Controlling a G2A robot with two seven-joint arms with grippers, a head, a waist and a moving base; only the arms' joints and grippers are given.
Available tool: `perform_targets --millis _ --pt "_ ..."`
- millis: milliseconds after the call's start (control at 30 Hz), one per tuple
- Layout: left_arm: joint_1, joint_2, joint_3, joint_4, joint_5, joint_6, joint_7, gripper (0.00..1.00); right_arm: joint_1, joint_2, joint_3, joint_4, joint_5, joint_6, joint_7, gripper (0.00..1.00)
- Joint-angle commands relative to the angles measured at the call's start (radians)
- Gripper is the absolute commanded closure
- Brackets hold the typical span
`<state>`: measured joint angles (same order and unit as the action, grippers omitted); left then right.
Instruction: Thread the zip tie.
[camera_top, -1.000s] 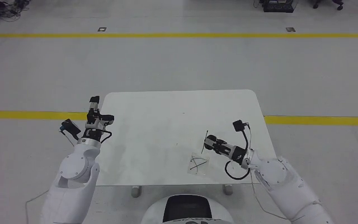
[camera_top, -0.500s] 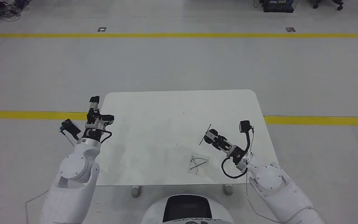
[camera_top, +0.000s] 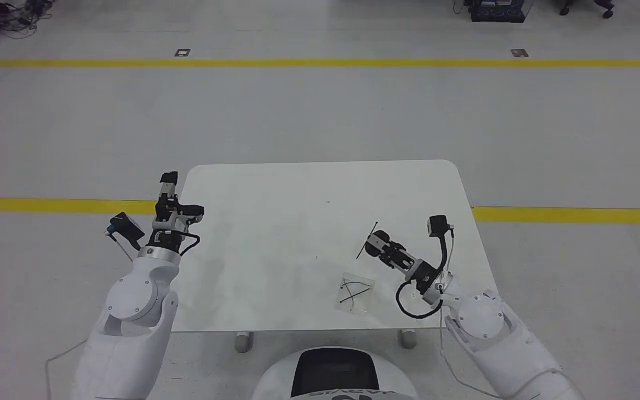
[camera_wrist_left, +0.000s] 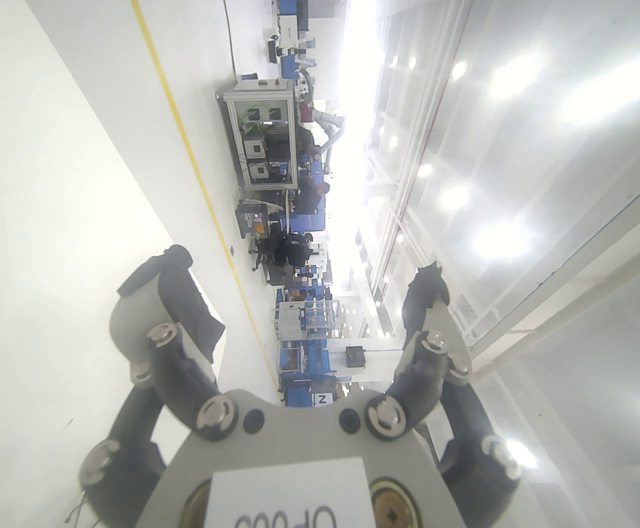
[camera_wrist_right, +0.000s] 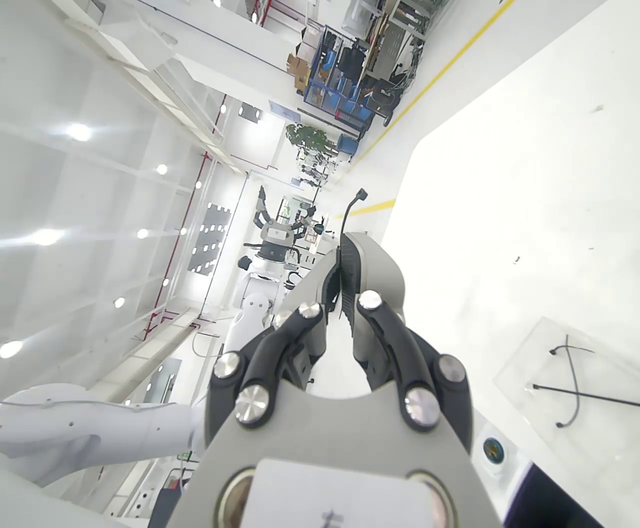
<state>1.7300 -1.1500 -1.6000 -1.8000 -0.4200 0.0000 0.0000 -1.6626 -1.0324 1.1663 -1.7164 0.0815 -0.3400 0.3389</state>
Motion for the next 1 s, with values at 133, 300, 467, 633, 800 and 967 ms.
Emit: perform_targets --millis 133,300,467,633,800,967 --pt "-0.007 0.005 0.018 -0.025 0.054 0.023 -0.119 0.00 -0.003 -0.006 -0.009 -0.002 0.016 0.000 -0.021 1.00" --pt "-0.009 0.011 0.077 -0.062 0.101 0.088 -0.282 0.00 -0.018 -0.014 -0.018 -0.011 0.024 0.000 -0.048 1.00" --pt "-0.020 0.012 0.107 -0.068 0.167 0.095 -0.285 0.00 -0.026 -0.020 -0.030 0.001 0.046 0.000 -0.044 1.00" --pt "-0.020 0.012 0.107 -0.068 0.167 0.095 -0.285 0.00 -0.026 -0.020 -0.030 0.001 0.046 0.000 -0.044 1.00" --pt "-0.026 0.012 0.139 -0.068 0.150 0.104 -0.347 0.00 -0.023 -0.023 -0.032 0.001 0.045 0.000 -0.062 1.00" --pt "-0.073 0.010 0.219 -0.043 0.141 0.152 -0.461 0.00 -0.031 -0.033 -0.034 -0.022 0.036 0.000 -0.116 1.00"
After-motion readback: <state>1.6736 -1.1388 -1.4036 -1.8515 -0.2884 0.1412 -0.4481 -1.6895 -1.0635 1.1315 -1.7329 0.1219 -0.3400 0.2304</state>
